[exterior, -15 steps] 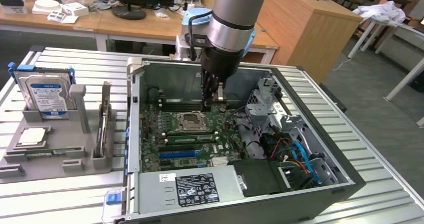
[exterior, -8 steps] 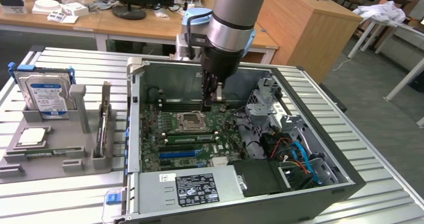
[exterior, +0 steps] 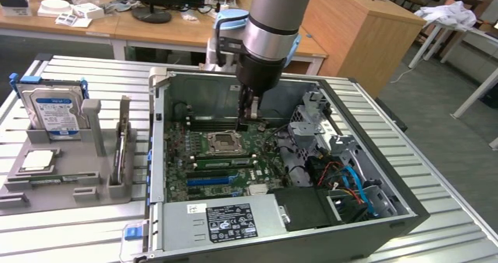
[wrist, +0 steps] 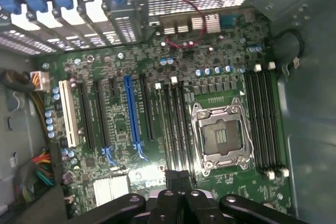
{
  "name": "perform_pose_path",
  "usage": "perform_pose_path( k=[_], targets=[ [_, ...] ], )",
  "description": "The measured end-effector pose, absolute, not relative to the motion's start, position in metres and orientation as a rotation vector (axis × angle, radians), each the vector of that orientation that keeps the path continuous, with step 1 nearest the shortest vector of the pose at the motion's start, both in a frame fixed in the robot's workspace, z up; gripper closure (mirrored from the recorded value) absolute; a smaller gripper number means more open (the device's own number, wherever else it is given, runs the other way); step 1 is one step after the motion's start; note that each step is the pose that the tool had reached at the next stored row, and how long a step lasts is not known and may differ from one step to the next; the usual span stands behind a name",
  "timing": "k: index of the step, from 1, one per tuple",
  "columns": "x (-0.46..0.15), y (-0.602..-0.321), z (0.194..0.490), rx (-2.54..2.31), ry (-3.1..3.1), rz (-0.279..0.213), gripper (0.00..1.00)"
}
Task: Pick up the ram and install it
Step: 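Press down the ram until it locks into place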
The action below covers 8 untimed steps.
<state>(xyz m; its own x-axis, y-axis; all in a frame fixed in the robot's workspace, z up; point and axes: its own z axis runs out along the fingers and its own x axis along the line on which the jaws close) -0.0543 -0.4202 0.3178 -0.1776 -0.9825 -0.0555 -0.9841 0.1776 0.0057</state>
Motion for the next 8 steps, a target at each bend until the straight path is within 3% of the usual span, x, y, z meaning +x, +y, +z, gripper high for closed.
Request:
perform_pose_path(
  k=[8],
  targets=[
    [-0.0544,-0.4202,0.3176,-1.834,2.499,0.058,0.89]
  ],
)
